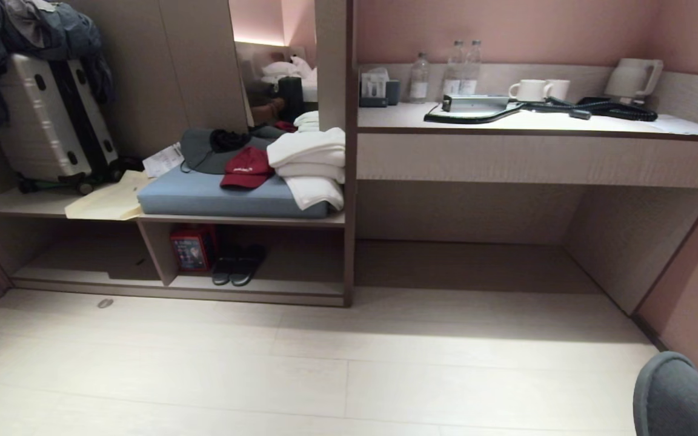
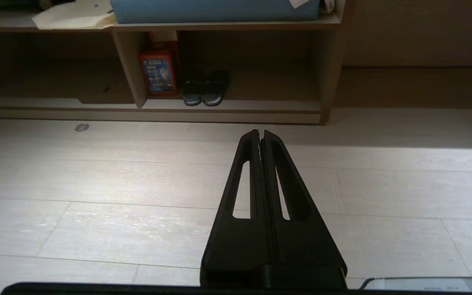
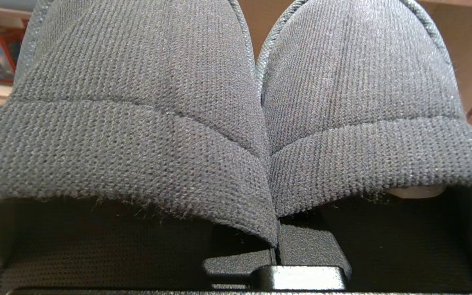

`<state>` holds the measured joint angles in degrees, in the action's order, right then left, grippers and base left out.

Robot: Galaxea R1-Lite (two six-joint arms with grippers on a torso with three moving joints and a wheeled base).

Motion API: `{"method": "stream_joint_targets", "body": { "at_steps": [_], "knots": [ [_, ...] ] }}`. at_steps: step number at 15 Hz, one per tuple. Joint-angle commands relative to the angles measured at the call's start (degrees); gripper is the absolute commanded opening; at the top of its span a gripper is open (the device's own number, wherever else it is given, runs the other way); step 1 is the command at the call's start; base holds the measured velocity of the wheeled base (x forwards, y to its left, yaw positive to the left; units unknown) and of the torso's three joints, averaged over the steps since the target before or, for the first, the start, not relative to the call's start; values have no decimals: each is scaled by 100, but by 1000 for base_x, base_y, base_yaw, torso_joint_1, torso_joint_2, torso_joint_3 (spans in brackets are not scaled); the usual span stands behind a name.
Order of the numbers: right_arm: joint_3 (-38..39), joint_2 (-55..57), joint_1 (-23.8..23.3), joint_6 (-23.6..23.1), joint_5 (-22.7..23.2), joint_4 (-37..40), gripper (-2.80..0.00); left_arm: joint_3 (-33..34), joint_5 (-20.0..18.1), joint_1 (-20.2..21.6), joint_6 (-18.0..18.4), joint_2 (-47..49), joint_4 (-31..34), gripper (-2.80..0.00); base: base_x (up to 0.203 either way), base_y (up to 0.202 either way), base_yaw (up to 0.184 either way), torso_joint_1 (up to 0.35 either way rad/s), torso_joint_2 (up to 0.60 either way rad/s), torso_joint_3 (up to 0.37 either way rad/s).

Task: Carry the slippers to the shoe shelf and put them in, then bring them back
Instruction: Place the slippers into the shoe cabinet

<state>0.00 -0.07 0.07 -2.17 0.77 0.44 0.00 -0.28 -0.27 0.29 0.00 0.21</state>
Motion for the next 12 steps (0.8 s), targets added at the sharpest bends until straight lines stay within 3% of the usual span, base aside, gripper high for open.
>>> {"method": "stream_joint_targets", "body": {
  "at_steps": [1, 12],
  "knots": [
    [9, -10, 1, -3, 2, 0, -280, 9, 2, 0, -6, 0, -3, -280, 0, 200, -1, 2, -1, 2],
    [9, -10, 1, -3, 2, 0, -280, 9, 11, 0, -29, 0, -3, -280, 0, 194, -1, 4, 0, 2]
  ]
}}
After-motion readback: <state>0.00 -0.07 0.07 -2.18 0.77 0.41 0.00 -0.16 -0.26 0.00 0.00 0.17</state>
